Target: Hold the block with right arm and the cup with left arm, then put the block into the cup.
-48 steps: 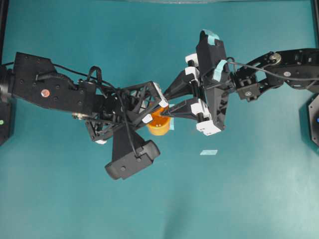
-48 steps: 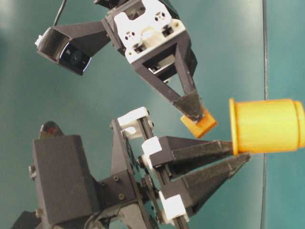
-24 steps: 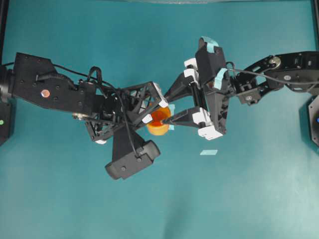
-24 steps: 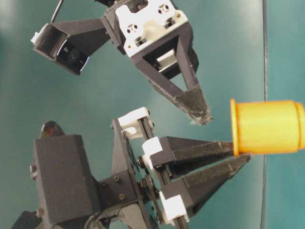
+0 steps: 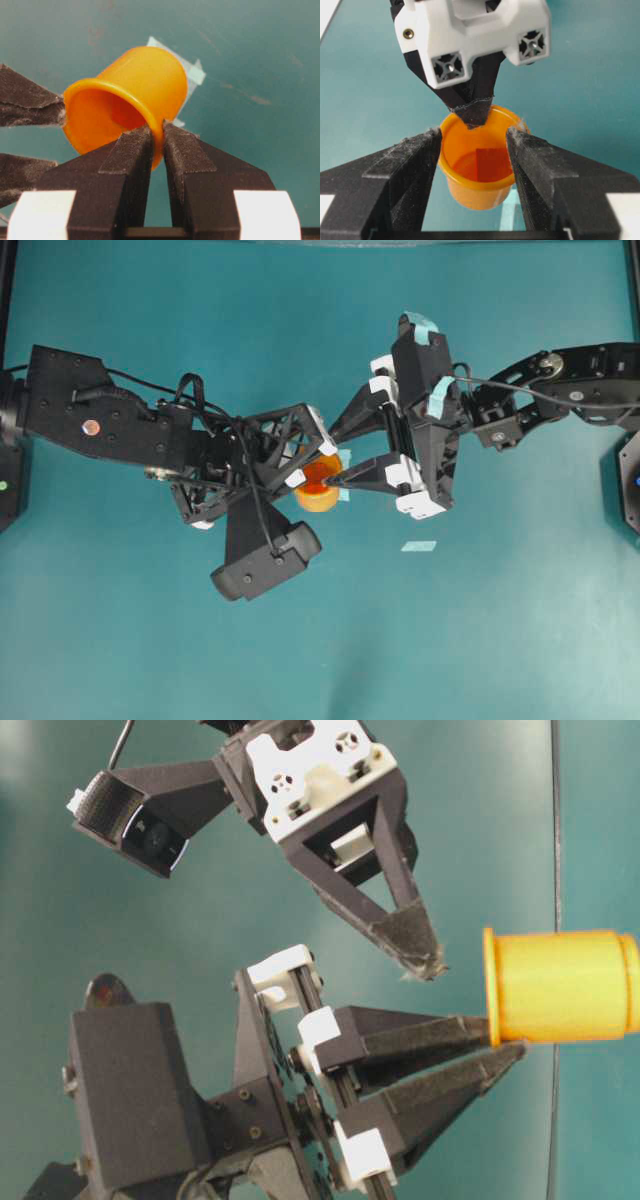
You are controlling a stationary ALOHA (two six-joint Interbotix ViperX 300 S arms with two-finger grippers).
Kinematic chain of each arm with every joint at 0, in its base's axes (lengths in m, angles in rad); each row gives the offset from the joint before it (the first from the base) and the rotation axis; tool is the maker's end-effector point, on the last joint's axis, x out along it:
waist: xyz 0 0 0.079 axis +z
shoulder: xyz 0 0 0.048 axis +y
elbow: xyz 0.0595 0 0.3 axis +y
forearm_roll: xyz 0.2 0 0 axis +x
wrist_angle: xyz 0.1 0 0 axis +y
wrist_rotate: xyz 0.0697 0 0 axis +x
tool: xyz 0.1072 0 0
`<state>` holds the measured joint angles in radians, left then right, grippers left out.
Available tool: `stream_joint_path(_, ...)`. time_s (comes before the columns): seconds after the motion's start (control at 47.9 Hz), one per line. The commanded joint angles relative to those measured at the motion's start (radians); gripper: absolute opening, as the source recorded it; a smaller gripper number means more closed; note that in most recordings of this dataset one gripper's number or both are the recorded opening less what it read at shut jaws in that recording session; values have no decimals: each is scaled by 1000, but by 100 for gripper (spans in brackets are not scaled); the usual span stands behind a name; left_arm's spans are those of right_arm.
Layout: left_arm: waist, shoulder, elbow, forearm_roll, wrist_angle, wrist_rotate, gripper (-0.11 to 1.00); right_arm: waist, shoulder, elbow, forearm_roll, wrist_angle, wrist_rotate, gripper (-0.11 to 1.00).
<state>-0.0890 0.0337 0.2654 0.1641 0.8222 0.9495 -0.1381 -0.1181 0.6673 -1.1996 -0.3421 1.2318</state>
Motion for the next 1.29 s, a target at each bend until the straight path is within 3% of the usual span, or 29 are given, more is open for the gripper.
stream_joint_path(0.0,-2,-14,-25,3,-5,3,8,3,-12,-25,-2,-2,-2,59)
stream_joint_path(1.272,-2,-20,-14,0,0,-9,8,5,-14,-20,-2,44,-2,59)
